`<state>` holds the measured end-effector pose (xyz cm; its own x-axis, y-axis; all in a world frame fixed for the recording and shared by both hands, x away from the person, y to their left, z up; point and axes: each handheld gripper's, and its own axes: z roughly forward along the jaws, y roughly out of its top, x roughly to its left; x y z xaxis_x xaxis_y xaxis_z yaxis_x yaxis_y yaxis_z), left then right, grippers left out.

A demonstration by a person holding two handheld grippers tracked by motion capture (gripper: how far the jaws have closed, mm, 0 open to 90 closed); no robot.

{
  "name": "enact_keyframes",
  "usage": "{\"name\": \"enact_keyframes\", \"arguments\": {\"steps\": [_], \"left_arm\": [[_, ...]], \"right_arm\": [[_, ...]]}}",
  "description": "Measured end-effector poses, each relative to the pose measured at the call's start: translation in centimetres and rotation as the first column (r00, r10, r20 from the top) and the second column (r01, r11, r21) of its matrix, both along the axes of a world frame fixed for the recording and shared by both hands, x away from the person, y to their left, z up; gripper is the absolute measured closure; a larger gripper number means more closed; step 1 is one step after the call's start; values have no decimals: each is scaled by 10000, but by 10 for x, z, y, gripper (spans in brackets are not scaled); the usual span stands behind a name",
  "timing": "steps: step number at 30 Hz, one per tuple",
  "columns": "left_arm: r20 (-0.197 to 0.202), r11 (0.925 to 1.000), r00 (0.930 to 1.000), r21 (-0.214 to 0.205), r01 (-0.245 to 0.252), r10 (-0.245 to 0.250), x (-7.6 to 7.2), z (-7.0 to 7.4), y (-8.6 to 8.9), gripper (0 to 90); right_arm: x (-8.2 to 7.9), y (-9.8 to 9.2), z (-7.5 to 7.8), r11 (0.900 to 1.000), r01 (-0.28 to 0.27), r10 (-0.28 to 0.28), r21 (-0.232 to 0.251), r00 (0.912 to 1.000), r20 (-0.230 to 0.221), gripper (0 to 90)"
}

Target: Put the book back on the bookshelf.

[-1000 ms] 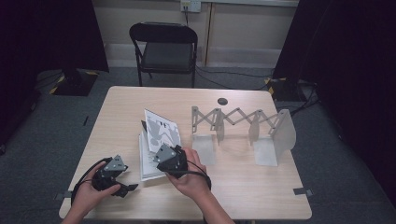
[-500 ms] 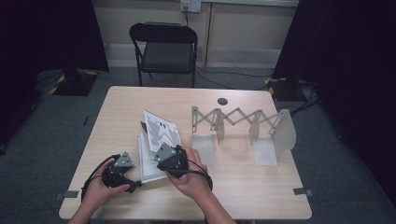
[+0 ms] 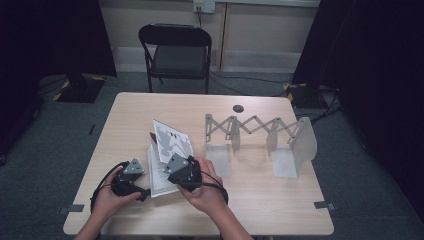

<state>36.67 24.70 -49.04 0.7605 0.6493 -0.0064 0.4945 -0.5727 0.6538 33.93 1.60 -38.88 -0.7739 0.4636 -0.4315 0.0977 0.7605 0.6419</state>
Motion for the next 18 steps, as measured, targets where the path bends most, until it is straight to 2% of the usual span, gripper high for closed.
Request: {"name": "enact_keyframes", "arguments": {"steps": [6, 18], "left_arm": [[44, 10000, 10000, -62, -71, 71, 2, 0, 1, 154], [692, 9997, 9974, 176, 174, -185, -3, 9, -4, 157]], "right_arm": [[-1, 0, 2, 10000, -28, 28, -16, 10000, -42, 649], [-2, 0, 7, 9999, -109, 109, -124, 9999, -56, 651]]}}
